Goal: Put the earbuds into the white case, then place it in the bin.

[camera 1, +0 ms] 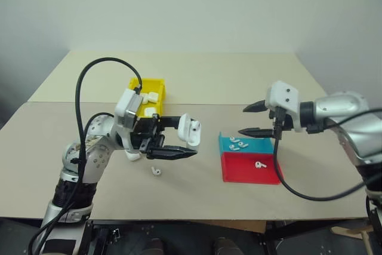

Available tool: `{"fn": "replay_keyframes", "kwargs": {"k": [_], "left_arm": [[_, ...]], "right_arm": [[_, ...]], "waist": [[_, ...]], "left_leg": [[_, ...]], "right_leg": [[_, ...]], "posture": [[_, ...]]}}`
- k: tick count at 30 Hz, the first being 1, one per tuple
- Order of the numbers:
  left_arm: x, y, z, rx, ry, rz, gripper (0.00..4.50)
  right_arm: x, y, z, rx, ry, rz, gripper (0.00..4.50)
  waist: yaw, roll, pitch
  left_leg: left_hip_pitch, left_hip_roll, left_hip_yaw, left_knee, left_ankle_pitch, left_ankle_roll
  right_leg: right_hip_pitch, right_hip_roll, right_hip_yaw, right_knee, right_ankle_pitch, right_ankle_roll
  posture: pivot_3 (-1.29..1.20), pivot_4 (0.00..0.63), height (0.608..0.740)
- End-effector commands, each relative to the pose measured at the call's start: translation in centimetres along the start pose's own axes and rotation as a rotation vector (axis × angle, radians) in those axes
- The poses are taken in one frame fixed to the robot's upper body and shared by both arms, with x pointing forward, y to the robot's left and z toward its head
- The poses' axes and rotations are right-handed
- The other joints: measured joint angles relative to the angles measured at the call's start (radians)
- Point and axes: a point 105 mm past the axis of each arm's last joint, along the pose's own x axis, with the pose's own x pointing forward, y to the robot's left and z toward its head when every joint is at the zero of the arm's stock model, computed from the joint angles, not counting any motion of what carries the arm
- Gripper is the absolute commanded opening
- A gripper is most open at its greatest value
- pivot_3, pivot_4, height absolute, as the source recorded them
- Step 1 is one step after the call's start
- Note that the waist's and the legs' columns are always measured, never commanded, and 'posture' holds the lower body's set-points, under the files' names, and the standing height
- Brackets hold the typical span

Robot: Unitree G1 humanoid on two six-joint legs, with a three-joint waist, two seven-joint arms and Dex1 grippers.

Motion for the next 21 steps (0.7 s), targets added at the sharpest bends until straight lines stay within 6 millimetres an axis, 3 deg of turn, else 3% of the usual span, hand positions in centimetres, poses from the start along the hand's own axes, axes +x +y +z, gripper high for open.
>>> {"fn": "replay_keyframes", "kwargs": {"k": [1, 8, 13, 21], "left_arm": [[0.1, -0.4, 0.9, 0.057, -0.009, -0.004, 2.82], [-0.2, -0.8, 1.1, 0.068, -0.003, 0.022, 2.82], [-0.2, -0.9, 1.2, 0.071, -0.001, 0.041, 2.82], [-0.2, -1.2, 1.4, 0.073, -0.002, 0.055, 2.82]], "right_arm": [[0.2, -0.8, -1.6, -0.127, 0.116, 0.09, 2.14], [2.5, -0.3, -3.9, -0.156, 0.22, 0.282, 2.14], [4.3, -0.2, -4.5, -0.149, 0.236, 0.299, 2.14], [5.0, 0.2, -6.2, -0.156, 0.3, 0.312, 2.14]], "waist": [[-0.003, 0.0, 0.001], [-0.004, 0.0, 0.001], [-0.005, 0.001, 0.001], [-0.004, 0.001, 0.002]], "left_leg": [[0.0, 0.0, 0.0, 0.0, 0.0, 0.0], [0.0, 0.0, 0.0, 0.0, 0.0, 0.0], [0.0, 0.0, 0.0, 0.0, 0.0, 0.0], [0.0, 0.0, 0.0, 0.0, 0.0, 0.0]], "right_leg": [[0.0, 0.0, 0.0, 0.0, 0.0, 0.0], [0.0, 0.0, 0.0, 0.0, 0.0, 0.0], [0.0, -0.001, 0.0, 0.001, 0.0, 0.0], [0.0, -0.001, -0.001, 0.001, 0.0, 0.0]], "posture": [[0.0, 0.15, 0.74], [0.0, 0.15, 0.74], [0.0, 0.15, 0.74], [0.0, 0.15, 0.74]]}}
